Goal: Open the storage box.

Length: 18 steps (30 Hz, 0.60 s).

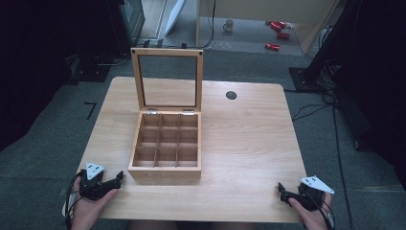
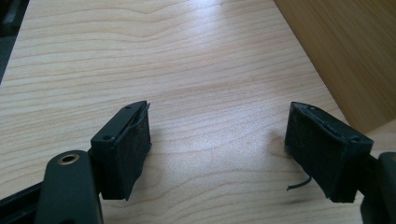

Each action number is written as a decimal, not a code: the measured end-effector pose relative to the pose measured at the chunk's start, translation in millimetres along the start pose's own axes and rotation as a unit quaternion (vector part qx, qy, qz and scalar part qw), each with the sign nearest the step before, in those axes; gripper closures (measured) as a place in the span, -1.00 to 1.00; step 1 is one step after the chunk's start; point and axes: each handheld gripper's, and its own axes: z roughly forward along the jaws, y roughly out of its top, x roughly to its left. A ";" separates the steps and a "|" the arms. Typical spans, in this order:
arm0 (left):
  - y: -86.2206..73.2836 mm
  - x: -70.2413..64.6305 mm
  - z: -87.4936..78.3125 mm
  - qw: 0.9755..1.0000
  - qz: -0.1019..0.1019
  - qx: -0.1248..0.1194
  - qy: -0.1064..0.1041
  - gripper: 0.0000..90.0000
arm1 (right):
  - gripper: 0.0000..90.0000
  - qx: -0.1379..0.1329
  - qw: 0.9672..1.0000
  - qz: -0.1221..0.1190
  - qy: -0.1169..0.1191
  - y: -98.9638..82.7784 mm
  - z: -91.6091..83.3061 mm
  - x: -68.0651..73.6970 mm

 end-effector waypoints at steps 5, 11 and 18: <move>-0.1 -0.1 -0.1 1.000 0.000 0.000 0.000 -0.49 | -0.94 -0.001 1.000 0.001 -0.001 -0.3 -0.2 0.2; -0.1 0.0 -0.1 1.000 0.000 0.000 -0.001 -0.49 | -0.94 -0.001 1.000 0.002 -0.002 -0.6 -0.3 0.5; 0.2 0.0 0.2 1.000 0.001 0.000 -0.002 -0.49 | -0.94 -0.001 1.000 0.002 -0.002 -0.6 -0.3 0.5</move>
